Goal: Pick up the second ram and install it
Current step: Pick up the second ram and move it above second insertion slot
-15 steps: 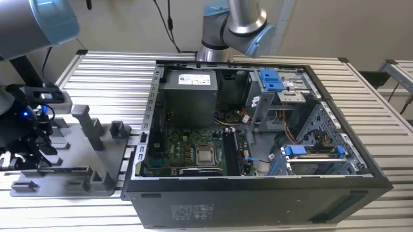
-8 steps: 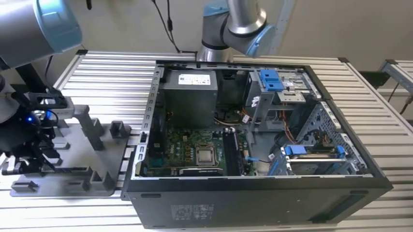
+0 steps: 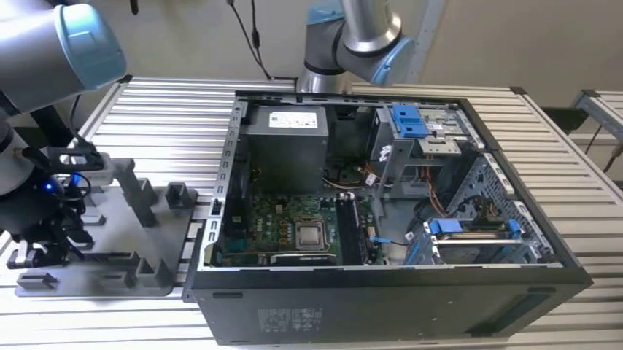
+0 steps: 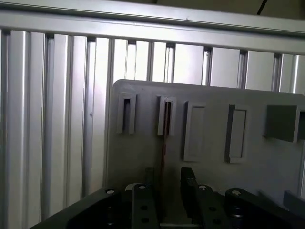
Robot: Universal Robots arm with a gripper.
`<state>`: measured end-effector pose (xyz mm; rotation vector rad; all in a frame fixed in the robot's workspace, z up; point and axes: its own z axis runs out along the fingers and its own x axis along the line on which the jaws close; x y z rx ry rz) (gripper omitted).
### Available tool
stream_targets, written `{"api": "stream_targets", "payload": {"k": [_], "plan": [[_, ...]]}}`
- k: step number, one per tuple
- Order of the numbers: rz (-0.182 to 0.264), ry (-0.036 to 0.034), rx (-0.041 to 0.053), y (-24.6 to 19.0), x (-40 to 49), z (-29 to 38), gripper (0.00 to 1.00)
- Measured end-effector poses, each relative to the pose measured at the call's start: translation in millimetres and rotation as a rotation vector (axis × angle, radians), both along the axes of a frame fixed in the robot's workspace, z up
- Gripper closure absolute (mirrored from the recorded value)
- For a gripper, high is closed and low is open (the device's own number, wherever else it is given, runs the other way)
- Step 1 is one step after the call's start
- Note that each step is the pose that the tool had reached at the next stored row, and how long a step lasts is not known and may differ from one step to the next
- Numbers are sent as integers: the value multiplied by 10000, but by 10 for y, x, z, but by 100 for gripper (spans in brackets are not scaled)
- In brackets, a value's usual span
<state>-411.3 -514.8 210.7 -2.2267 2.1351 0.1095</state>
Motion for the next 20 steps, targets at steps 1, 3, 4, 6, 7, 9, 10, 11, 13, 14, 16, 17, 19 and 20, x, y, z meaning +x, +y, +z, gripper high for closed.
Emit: {"api": "stream_targets", "payload": {"k": [1, 3, 4, 6, 7, 9, 10, 11, 13, 14, 16, 17, 19, 20], "plan": [[5, -1, 0, 0, -7, -14, 64], [20, -4, 0, 0, -18, -42, 64], [35, -7, 1, -1, -19, -57, 64], [64, -11, -1, 0, -22, -87, 64], [77, -17, -1, 0, -22, -103, 64], [102, -39, -1, 0, -25, -135, 64], [113, -50, -1, 0, -27, -150, 64], [123, -60, -3, 0, -31, -161, 64], [130, -70, -9, 0, -40, -179, 64], [135, -70, -16, 0, -42, -183, 64], [145, -73, -18, 0, -45, -184, 64], [148, -74, -18, 0, -47, -184, 64], [159, -75, -19, 0, -50, -184, 64], [163, -79, -26, 0, -54, -182, 64]]}}
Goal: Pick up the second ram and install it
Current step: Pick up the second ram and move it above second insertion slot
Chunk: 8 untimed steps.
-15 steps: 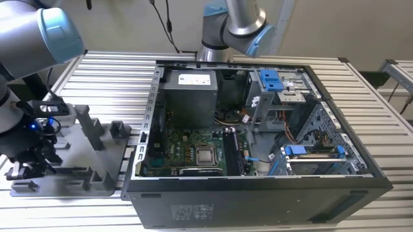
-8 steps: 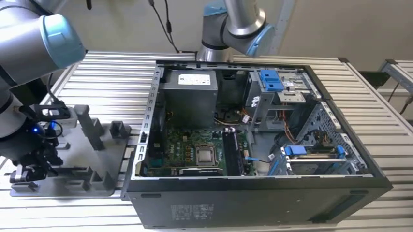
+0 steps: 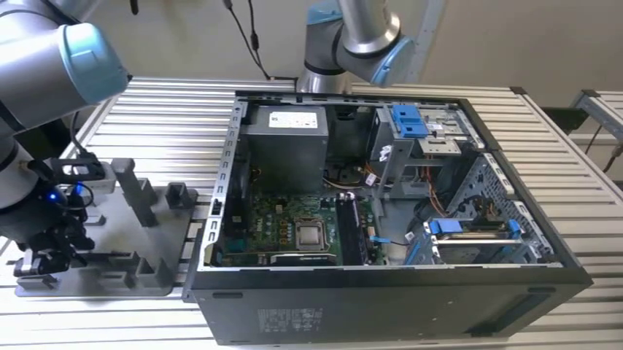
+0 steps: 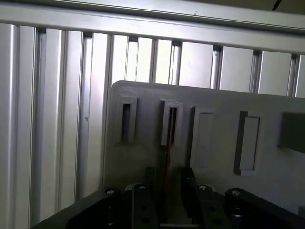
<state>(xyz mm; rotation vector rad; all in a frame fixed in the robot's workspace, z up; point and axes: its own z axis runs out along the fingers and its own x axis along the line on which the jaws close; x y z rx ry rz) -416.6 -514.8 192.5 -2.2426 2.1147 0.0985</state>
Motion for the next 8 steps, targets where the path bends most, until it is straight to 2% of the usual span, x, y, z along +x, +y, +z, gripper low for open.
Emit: {"api": "stream_targets", "payload": {"k": [8], "plan": [[34, -54, -61, 0, -1, 11, 64]]}}
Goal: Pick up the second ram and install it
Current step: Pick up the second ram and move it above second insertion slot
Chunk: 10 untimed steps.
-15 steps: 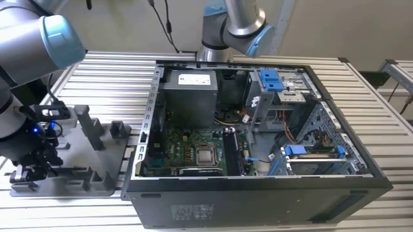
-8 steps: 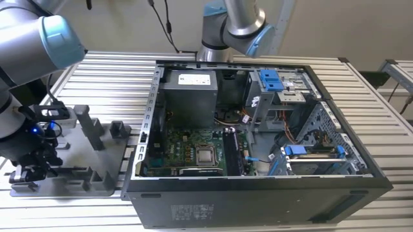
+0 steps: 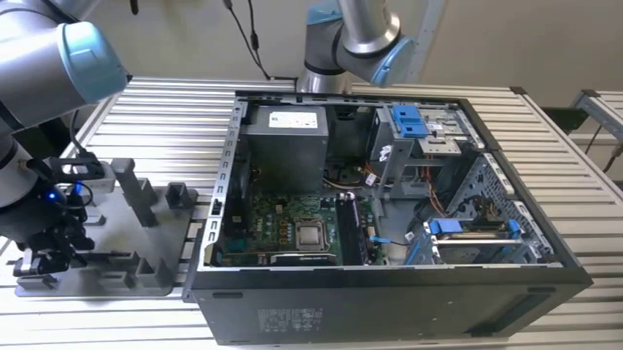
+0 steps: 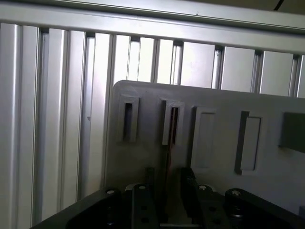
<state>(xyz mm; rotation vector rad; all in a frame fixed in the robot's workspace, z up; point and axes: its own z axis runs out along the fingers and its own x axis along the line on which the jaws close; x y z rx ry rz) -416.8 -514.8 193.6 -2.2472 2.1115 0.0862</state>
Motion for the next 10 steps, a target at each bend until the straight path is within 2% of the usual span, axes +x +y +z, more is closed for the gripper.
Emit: {"api": "stream_targets", "payload": {"k": [2, 10], "plan": [[3, -19, -4, 0, -1, 1, 64], [4, -24, -3, 0, -1, 0, 65]]}}
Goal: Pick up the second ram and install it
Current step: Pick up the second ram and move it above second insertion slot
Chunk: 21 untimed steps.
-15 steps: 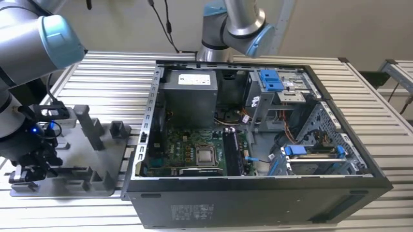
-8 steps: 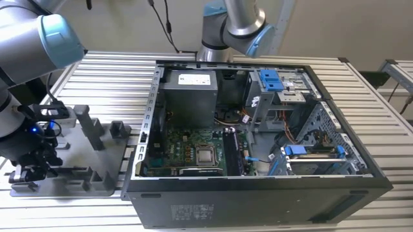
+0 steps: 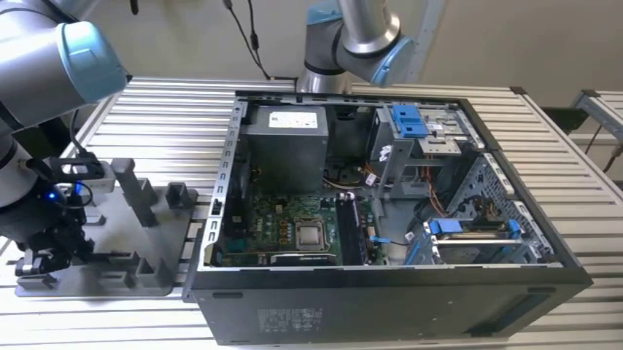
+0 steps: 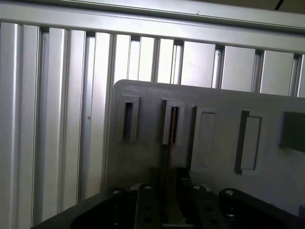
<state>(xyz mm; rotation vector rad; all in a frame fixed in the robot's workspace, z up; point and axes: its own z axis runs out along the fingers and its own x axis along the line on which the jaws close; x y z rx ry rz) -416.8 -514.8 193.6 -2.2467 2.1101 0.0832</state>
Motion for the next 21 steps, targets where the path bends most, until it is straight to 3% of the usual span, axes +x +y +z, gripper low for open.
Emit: {"api": "stream_targets", "payload": {"k": [1, 7, 8, 21], "plan": [[0, -1, 0, 0, 0, 0, 73], [-1, -2, -1, 0, 0, 0, 75], [-1, -3, 0, 0, 0, 0, 82], [-1, -9, 0, 0, 0, 0, 86]]}}
